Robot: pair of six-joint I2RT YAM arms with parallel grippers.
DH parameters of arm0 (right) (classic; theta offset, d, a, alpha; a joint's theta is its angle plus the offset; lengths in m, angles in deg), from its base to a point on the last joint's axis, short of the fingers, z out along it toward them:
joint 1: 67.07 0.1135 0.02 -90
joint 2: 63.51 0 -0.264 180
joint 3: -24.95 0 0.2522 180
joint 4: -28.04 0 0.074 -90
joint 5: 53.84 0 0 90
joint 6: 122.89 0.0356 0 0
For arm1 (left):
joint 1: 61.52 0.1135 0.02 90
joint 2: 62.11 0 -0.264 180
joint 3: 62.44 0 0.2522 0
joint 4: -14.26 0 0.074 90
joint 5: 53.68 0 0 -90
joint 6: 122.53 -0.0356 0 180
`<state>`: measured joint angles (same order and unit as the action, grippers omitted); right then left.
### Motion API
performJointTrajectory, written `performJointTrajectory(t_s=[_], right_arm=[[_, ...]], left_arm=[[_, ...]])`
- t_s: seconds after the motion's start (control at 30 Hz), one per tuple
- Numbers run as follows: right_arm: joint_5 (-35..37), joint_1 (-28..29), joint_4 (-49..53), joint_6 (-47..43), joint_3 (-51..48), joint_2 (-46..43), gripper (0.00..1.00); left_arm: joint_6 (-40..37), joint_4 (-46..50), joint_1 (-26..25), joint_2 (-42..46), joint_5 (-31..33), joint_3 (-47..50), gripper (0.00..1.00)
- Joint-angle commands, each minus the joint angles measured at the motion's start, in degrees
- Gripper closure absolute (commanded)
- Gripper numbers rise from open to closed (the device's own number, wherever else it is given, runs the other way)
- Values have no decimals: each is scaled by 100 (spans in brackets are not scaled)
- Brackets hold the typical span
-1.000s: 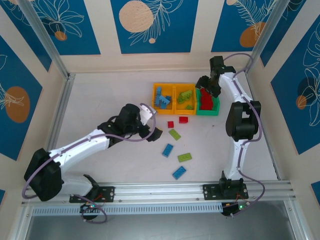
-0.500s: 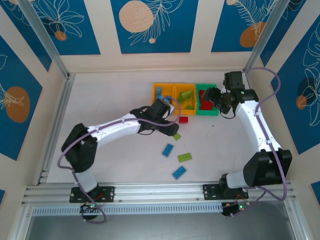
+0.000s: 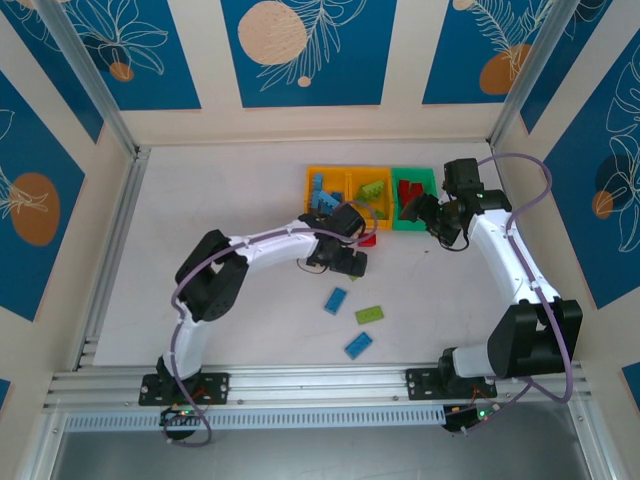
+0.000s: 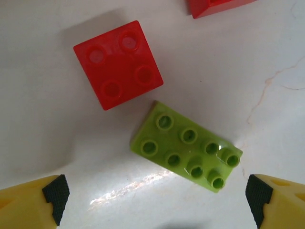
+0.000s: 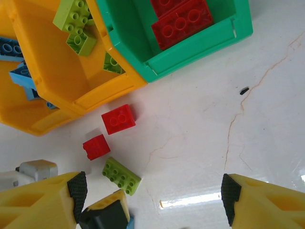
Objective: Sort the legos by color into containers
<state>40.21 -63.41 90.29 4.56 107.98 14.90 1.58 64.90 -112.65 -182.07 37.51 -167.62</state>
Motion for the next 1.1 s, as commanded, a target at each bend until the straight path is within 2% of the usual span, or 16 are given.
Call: performJointTrajectory(t_s=[0.0,0.2,0.4,0.53,0.77,0.97,1.07], right_arm=[[-15,3,82,-91,122,-161,23],[7,8,121,-115,67,-205,23],[-10,12,118,-90,7,-300,23],[12,12,160,-89,37,-335,23],[-36,48,134,-29,61,-336,23],[-79,104,144,-27,170,-312,23],[-133,135,220,-58,209,-326,23]], left_arm=[[265,542,-79,-306,39,-562,3],[227,1108,-100,-820,-60,-1155,5],[296,1778,-87,-1161,163,-1588,17],[229,1880,-56,-1067,257,-1425,23],[-169,1741,-2,-783,229,-917,45],[-391,1582,-2,-852,-92,-950,66],[-472,1507,-2,-737,-184,-884,70]])
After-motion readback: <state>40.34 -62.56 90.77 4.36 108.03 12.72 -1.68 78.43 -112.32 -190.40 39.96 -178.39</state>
